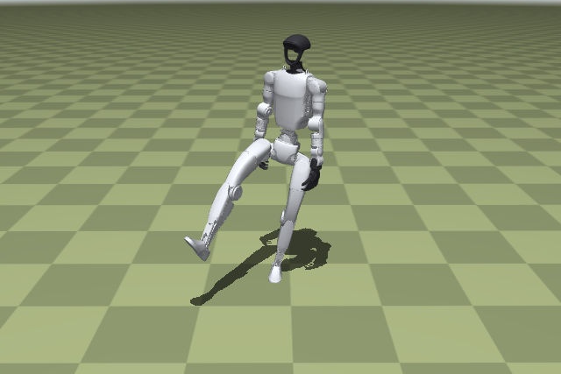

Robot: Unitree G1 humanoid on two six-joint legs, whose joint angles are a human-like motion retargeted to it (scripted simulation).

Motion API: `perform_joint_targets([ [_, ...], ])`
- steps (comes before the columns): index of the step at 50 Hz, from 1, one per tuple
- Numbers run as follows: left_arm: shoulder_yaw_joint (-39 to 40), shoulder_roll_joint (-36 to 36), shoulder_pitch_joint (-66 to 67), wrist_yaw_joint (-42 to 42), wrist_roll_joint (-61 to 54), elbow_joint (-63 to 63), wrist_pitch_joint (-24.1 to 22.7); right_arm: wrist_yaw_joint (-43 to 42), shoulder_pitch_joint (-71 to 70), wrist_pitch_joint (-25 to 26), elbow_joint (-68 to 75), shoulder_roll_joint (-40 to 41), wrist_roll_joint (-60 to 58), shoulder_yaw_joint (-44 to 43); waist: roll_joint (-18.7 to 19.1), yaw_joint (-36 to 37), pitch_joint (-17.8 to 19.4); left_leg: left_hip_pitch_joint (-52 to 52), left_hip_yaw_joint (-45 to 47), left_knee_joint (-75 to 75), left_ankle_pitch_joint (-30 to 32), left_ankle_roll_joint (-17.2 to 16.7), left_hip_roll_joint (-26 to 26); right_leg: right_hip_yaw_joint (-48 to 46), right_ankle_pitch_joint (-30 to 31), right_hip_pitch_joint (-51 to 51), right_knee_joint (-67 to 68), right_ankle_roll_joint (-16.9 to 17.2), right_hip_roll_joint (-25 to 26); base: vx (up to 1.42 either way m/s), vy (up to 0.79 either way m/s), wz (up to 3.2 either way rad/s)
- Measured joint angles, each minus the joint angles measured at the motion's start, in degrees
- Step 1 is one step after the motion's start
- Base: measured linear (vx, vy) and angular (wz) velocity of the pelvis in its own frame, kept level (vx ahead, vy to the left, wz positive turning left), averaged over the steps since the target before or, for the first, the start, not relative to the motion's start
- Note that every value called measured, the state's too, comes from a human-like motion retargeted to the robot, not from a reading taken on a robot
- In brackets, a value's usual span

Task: In place motions

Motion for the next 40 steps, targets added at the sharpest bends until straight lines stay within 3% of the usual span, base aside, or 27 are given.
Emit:
perform_joint_targets([
  [5,0.86,-0.28,1.89,0.29,1.54,2.01,0.2,0.91,0.69,-0.69,-1.05,0.91,0.8,-0.41,-1.35,2.1,-1.84,0.61,0.52,-1.23,0.86,-1.84,0.82,-2.02,1.58,7.72,-1.59,0.0,3.55,0.07,-0.21,-0.1],
  [8,2.29,-0.08,4.1,0.74,2.08,3.0,0.22,0.5,0.9,-0.67,-1.97,1.53,1.81,-0.32,-2.1,4.62,-3.03,1.48,1.91,-2.05,1.03,-3.78,2.34,-4.06,3.57,15.7,-2.89,0.0,8.23,0.06,-0.29,-0.53],
  [16,11.2,0.0,11.12,1.81,1.09,5.67,0.58,-1.41,-0.99,-0.8,-4.77,0.76,-0.85,1.32,-4.67,10.64,-8.7,2.16,6.79,-4.31,0.34,-4.73,0.2,-6.01,11.66,37.64,0.22,9.63,11.68,0.06,-0.04,-0.51],
  [20,14.96,0.7,13.87,1.58,-0.82,6.78,1.15,-1.4,-2.29,-1.16,-5.85,0.74,-0.79,1.54,-7.44,13.43,-11.29,2.16,9.42,-5.48,-0.15,-4.78,-3.23,-3.18,20.62,47.1,-5.06,15.46,11.55,-0.1,-0.01,-0.5],
  [22,16.11,0.82,14.96,1.59,-1.47,7.11,1.4,-1.17,-2.64,-1.37,-6.37,1.02,-0.11,1.67,-8.3,14.64,-12.28,1.95,10.65,-5.85,-0.32,-4.97,-4.61,-2.05,14.19,50.8,-10.14,18.6,11.86,-0.19,-0.02,-0.5],
  [23,16.43,0.97,15.42,1.6,-1.75,7.23,1.52,-0.91,-2.79,-1.5,-6.6,1.25,0.37,1.74,-8.73,15.19,-12.42,2.21,11.13,-6.12,-0.37,-5.11,-5.18,-3.48,12.0,52.02,-12.89,17.21,11.45,-0.21,-0.01,-0.36],
  [25,16.58,1.33,16.11,1.62,-2.23,7.46,1.79,-0.13,-2.92,-1.76,-6.96,1.65,1.22,2.03,-9.88,15.89,-12.82,2.68,11.82,-6.53,-0.39,-5.56,-6.54,-8.93,13.75,54.02,-18.82,16.68,9.43,-0.23,0.01,-0.32],
  [29,16.06,1.22,14.34,2.67,-2.7,7.75,2.86,1.87,-3.92,-1.75,-7.21,2.37,1.35,2.03,-9.86,19.22,-14.07,0.74,14.48,-6.89,-0.01,-6.32,-6.12,-5.36,14.98,52.13,-20.96,18.39,9.83,-0.39,0.03,-0.5],
  [36,11.32,-0.3,9.21,-0.96,-3.29,3.68,1.89,2.12,-4.48,-2.49,-8.16,2.87,-0.6,4.22,-8.04,15.03,-11.47,-1.34,10.46,-6.31,2.19,-6.39,-4.64,-7.25,12.53,52.2,-20.8,16.73,11.17,-0.37,-0.04,0.52],
  [40,7.45,-1.14,6.01,-0.64,-0.19,1.03,1.74,1.5,-2.91,-2.43,-5.4,2.32,-1.42,3.53,-8.44,15.48,-12.58,-2.69,8.28,-5.65,2.66,-6.57,-4.93,-8.44,11.79,52.33,-21.49,16.35,10.87,-0.11,0.04,0.52],
])
